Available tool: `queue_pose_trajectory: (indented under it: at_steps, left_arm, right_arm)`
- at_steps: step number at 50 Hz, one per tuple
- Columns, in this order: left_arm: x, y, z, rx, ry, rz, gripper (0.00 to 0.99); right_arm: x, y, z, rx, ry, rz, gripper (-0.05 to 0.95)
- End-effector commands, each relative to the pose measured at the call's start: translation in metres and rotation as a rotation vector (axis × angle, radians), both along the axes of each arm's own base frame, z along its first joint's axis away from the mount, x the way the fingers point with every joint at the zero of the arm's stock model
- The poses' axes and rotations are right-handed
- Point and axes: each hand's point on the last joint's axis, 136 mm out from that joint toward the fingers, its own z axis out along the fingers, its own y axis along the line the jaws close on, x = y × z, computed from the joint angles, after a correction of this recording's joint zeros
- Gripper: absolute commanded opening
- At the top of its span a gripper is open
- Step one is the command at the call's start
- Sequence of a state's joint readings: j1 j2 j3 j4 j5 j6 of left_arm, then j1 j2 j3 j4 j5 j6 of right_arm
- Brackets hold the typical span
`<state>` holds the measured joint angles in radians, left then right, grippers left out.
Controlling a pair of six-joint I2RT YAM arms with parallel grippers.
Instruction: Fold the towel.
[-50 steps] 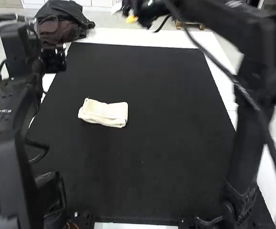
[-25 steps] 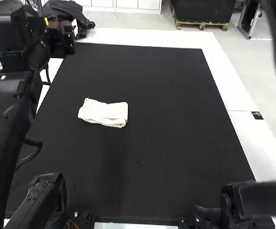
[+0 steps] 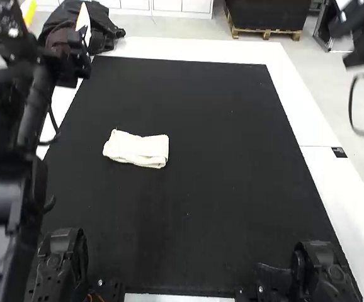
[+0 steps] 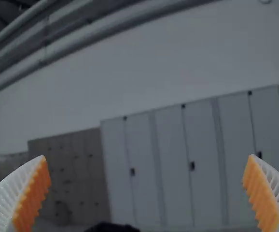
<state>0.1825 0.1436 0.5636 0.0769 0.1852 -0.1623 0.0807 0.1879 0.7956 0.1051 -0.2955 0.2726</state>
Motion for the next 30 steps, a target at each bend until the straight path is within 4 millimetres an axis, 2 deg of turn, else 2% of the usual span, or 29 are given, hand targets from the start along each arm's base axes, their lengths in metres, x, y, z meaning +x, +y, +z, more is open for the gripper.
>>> queue_pose_trajectory:
  at_steps: [1,4,12,15,22,30]
  left_arm:
    - [-0.02,0.004,0.004,-0.013,-0.081,0.033,0.969]
    - [-0.026,0.006,0.0,-0.016,-0.108,0.049,0.969]
    - [-0.022,0.011,-0.009,-0.027,-0.101,0.074,0.969]
    - [-0.018,0.011,-0.015,-0.02,-0.086,0.077,0.969]
    - [-0.011,0.002,-0.024,0.036,-0.172,0.028,0.969]
    - [0.006,-0.001,-0.063,0.144,-0.198,0.056,0.969]
  right_arm:
    - [-0.031,-0.025,-0.001,0.04,-0.119,-0.149,0.92]
    - [-0.039,-0.033,-0.006,0.049,-0.145,-0.202,0.92]
    - [-0.024,-0.056,-0.014,0.042,-0.098,-0.379,0.92]
    - [-0.015,-0.062,-0.023,0.01,-0.078,-0.447,0.92]
    - [0.024,-0.079,-0.066,0.02,0.029,-0.556,0.92]
    - [0.071,-0.075,-0.129,-0.104,0.065,-0.618,0.92]
